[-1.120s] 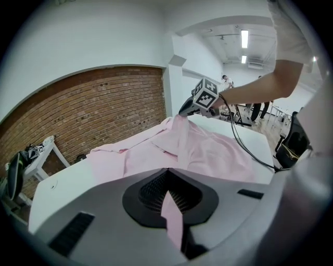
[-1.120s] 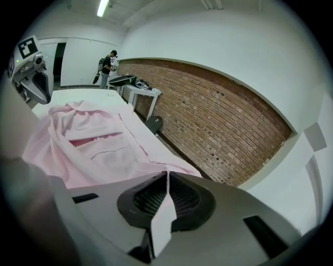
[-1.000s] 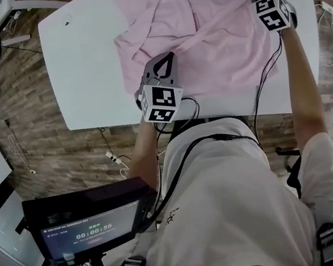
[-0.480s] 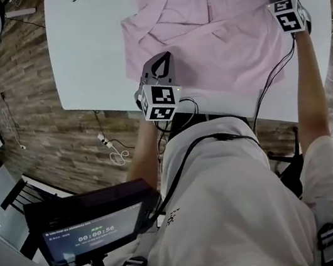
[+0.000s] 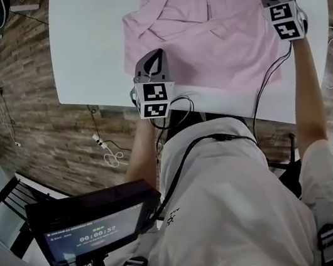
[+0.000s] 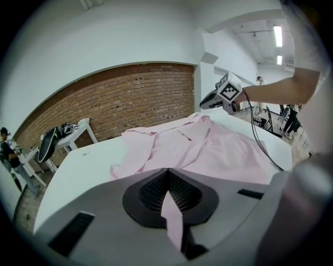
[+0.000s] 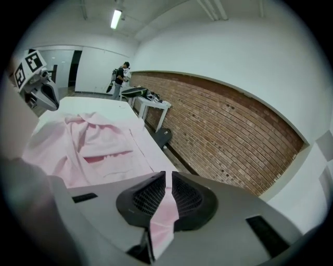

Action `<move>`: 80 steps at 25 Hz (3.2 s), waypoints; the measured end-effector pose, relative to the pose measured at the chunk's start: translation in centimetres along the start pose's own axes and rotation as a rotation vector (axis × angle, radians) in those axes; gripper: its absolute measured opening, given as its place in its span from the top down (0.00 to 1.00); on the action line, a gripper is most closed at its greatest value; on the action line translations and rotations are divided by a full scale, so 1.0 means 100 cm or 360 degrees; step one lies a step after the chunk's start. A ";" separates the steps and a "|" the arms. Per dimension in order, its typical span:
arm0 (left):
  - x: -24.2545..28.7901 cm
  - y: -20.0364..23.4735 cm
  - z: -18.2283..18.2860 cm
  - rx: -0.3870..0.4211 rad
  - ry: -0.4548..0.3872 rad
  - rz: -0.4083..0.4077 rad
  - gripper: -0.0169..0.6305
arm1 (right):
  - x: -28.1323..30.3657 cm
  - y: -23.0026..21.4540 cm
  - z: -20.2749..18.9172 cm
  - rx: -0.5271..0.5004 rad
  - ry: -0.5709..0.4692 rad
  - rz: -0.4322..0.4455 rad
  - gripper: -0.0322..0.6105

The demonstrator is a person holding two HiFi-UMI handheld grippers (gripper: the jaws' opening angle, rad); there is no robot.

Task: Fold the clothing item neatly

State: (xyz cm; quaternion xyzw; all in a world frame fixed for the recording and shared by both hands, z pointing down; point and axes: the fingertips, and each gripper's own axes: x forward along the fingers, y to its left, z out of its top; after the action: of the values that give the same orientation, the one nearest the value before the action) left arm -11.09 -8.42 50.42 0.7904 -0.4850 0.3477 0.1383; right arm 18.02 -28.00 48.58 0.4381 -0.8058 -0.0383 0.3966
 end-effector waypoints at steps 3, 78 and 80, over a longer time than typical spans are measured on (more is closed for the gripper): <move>-0.003 0.008 0.000 0.0002 -0.0010 0.0034 0.97 | -0.003 0.038 0.031 -0.0046 -0.0103 0.0116 0.90; 0.102 0.102 0.072 0.0912 0.0325 -0.0956 0.62 | -0.039 0.139 0.010 0.0058 0.0087 0.0302 0.85; 0.101 0.083 0.055 0.1091 0.0391 -0.1012 0.62 | -0.033 0.134 0.007 -0.0074 0.0123 0.0342 0.81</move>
State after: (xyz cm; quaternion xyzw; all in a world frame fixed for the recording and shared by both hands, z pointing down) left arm -13.08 -22.37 52.39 0.8527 -0.0569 0.5186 0.0257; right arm 9.56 -17.53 51.58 0.3411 -0.8312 0.0026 0.4391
